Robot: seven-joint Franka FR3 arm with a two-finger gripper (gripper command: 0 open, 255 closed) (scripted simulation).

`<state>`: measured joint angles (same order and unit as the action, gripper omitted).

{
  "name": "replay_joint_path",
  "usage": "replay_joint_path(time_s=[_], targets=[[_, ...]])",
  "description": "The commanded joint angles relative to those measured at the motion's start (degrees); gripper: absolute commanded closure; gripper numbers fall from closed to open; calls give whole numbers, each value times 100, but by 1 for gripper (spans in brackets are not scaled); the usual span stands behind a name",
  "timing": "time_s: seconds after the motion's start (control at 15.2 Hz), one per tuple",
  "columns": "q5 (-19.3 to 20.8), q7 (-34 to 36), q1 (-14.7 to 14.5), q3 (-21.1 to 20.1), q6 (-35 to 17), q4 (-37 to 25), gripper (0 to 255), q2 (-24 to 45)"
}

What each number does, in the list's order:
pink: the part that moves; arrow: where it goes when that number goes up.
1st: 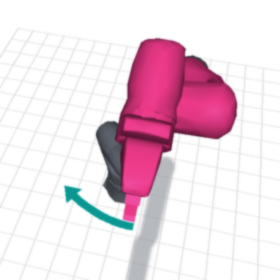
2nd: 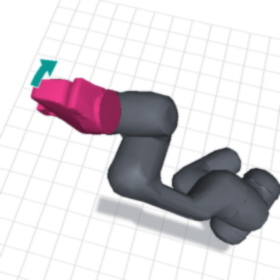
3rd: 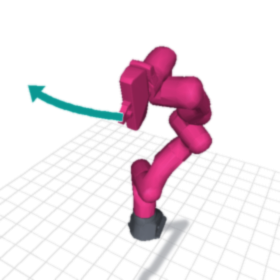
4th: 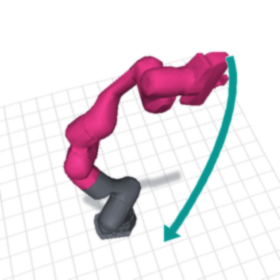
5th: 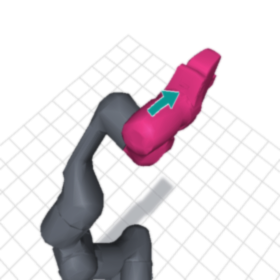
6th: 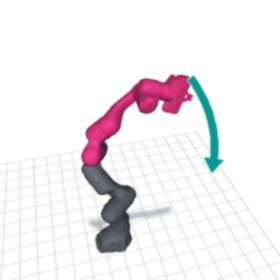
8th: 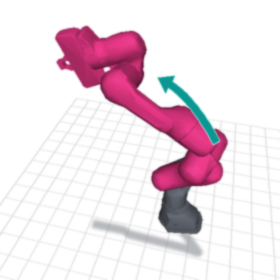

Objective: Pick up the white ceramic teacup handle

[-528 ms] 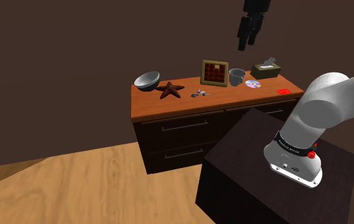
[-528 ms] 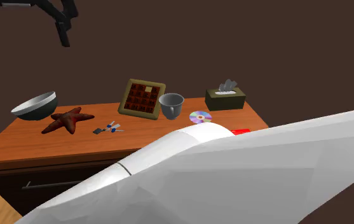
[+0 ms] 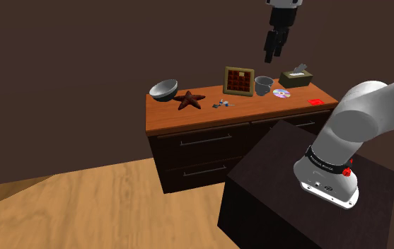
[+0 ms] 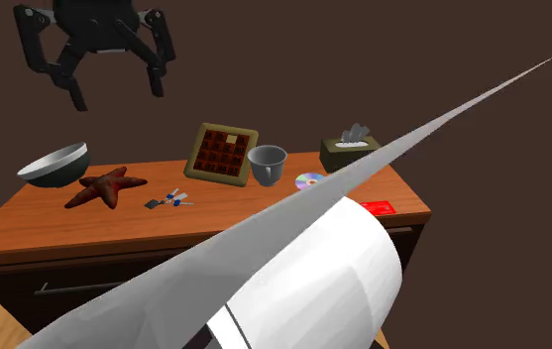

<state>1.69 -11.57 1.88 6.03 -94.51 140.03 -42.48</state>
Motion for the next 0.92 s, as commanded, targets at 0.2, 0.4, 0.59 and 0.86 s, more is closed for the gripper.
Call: replay_joint_path(time_s=[0.2, 0.4, 0.59, 0.86], targets=[[327, -583, 163, 507, -762, 250, 0, 491], [476, -934, 247, 818, -1215, 275, 0, 903], [572, -1291, 305, 1130, -1666, 227, 0, 1385], [583, -1800, 347, 1537, -2247, 51, 0, 2124]])
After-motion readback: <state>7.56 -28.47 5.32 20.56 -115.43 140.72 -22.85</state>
